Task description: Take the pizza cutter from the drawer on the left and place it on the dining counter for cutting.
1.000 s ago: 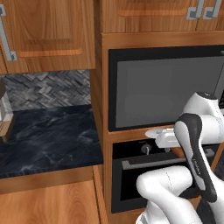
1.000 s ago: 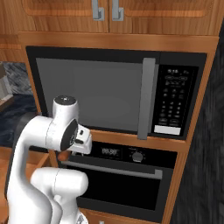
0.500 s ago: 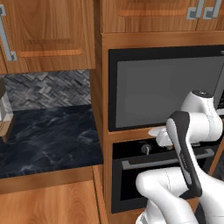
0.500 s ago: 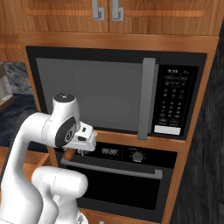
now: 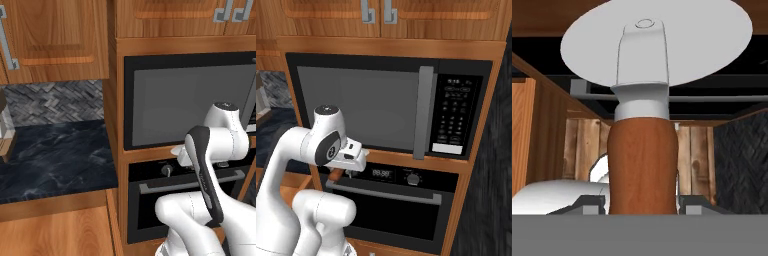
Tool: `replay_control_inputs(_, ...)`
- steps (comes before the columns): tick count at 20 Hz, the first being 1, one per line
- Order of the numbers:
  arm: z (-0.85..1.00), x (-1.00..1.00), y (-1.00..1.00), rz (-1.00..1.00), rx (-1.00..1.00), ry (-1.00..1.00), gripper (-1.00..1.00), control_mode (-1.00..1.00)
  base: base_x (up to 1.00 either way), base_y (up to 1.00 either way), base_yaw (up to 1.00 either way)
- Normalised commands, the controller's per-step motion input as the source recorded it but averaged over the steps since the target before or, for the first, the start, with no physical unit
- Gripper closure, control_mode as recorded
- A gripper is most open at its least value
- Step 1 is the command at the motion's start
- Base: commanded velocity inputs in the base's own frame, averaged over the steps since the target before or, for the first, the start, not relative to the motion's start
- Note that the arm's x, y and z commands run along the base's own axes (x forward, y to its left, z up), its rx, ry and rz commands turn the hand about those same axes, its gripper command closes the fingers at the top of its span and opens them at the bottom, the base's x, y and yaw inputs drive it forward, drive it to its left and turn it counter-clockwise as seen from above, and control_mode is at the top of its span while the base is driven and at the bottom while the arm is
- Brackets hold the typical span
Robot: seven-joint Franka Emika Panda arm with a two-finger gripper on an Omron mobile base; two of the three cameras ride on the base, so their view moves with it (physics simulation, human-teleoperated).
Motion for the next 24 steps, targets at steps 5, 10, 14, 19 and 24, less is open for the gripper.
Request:
replay_control_inputs(5, 0.00, 0.00, 0.00, 0.00, 0.00, 0.00, 1.00, -1.00, 0.00, 0.00, 0.00)
replay_control_inputs(10, 0.00, 0.00, 0.00, 0.00, 0.00, 0.00, 1.00, 1.00, 0.00, 0.00, 0.00)
replay_control_inputs(14, 0.00, 0.00, 0.00, 0.00, 0.00, 0.00, 1.00, 1.00, -0.48, -0.31, 0.02)
replay_control_inputs(19, 0.00, 0.00, 0.00, 0.00, 0.00, 0.00, 1.00, 1.00, -0.95, -0.65, 0.11)
replay_control_inputs(24, 0.00, 0.00, 0.00, 0.00, 0.00, 0.00, 1.00, 1.00, -0.42, 0.02, 0.75)
